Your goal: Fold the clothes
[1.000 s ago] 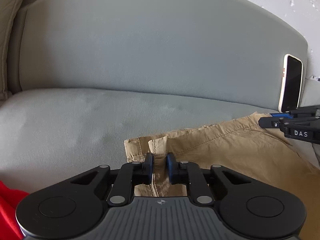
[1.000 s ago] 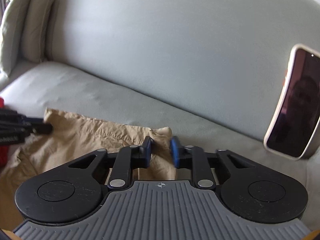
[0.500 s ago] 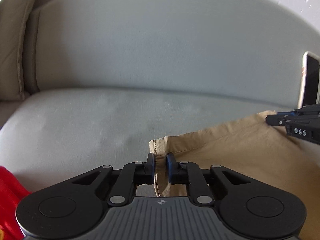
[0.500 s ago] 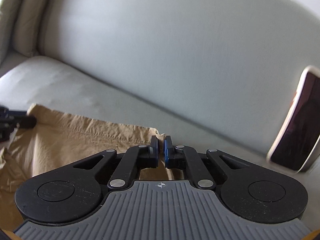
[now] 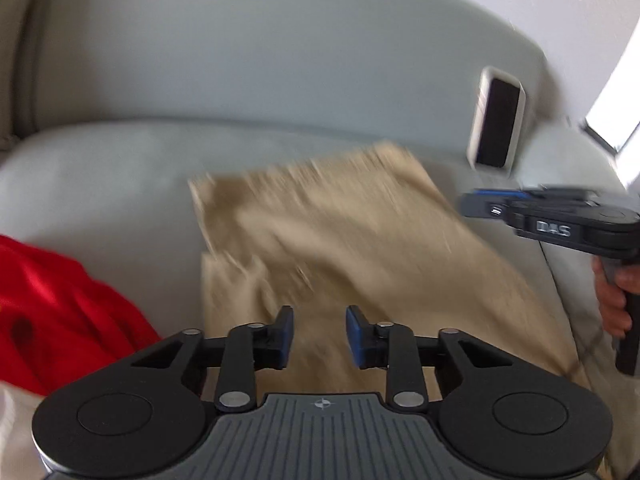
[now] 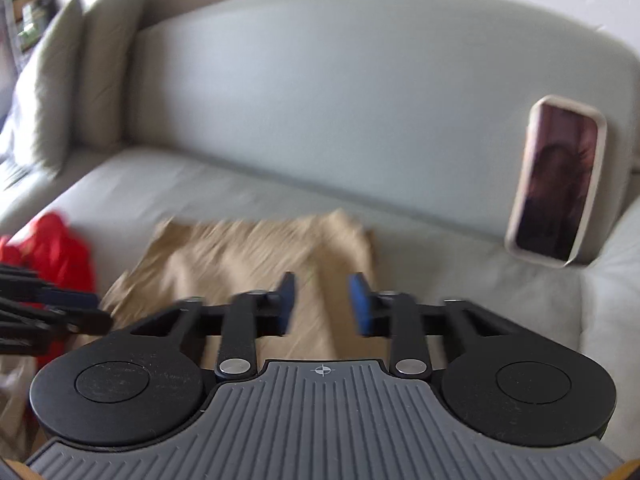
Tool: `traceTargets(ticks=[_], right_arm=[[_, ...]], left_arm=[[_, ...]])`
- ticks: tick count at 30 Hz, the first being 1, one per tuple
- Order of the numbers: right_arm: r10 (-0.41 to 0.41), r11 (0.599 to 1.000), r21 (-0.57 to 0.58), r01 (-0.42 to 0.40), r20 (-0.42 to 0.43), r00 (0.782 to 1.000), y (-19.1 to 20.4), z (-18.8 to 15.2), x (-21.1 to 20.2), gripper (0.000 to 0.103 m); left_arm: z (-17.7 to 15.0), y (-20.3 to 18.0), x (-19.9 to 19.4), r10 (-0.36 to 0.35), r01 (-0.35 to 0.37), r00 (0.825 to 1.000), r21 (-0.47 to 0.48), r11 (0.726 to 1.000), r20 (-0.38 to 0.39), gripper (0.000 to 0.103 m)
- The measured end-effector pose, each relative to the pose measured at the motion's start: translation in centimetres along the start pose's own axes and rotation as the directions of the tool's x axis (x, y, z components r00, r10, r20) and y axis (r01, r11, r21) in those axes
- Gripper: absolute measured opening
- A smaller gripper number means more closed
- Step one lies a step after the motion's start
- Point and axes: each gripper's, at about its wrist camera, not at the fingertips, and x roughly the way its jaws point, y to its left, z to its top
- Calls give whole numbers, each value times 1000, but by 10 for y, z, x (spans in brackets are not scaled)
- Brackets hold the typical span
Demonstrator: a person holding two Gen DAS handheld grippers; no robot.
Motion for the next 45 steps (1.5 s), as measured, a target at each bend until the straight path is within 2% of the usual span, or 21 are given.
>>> traceTargets(ticks=[3,6,8,10,13,15,17,19,20,21,23,25,27,29,31,33,35,40,43,45], right_arm=[[-9,1000,-27,8,-30,1000,6,-13,-5,9],[-28,999,-25,27,-40,999,7,-22,-16,8],[-41,999,-24,40,-47,998,8,-28,-23,10],[-54,998,-22,53,-54,997,9,-35,-30,12],[-73,997,-20,72,-64,995,10,-44,-40,23],[-16,999,-32,14,-78,997,23,-55,-48,24],[4,995,-95,-15,-117,993,41,-73,-45,33],[-64,979,-201,29,-173,983,51,-94,-33,32],[-97,974,-222,55,-185,978,50,-101,-30,32],[-111,978,-195,76,-179,978,42,-104,-33,31],[-136,985,-129,113,-188,973,32,-99,-45,13],[-129,989,-98,114,-164,978,32,-92,-65,17],[-76,995,-82,64,-153,985,40,-92,-78,18],[-13,997,-76,1,-162,987,51,-95,-83,18],[-28,995,-103,3,-239,971,59,-110,-65,18],[-59,993,-113,30,-259,964,59,-116,-62,19],[-72,994,-101,49,-241,968,59,-113,-73,19],[-36,999,-32,35,-53,998,59,-88,-169,24],[-16,999,28,15,50,999,61,-83,-230,37],[7,997,81,-16,101,995,59,-83,-267,40]], left_arm=[[-16,3,24,83,-86,992,-26,996,-99,12],[-20,15,27,107,-117,986,-75,990,-126,12],[-19,11,13,130,-139,985,-75,987,-115,11],[-22,1,-10,101,-105,992,-54,993,-79,12],[-37,-21,-35,-37,36,998,-23,999,-53,14],[-49,-35,-23,-27,27,996,4,1000,-82,16],[-60,-47,-6,5,-1,993,28,1000,-120,16],[-67,-49,-3,34,-30,992,38,999,-118,17],[-66,-49,-6,44,-40,992,33,999,-122,16],[-65,-48,-9,64,-62,989,25,998,-131,11],[-64,-53,-27,61,-57,991,33,998,-118,11],[-64,-58,-46,27,-22,995,46,999,-98,11],[-69,-61,-47,-2,7,994,51,999,-106,12],[-75,-64,-30,33,-23,987,66,998,-157,12],[-80,-65,-13,79,-64,979,87,994,-189,15],[-78,-69,-19,113,-99,979,90,991,-171,14],[-73,-74,-42,147,-137,983,100,986,-111,14],[-71,-81,-120,111,-117,992,95,989,62,19],[-79,-87,-167,86,-100,984,87,991,155,31],[-88,-92,-198,60,-79,976,86,993,210,38]])
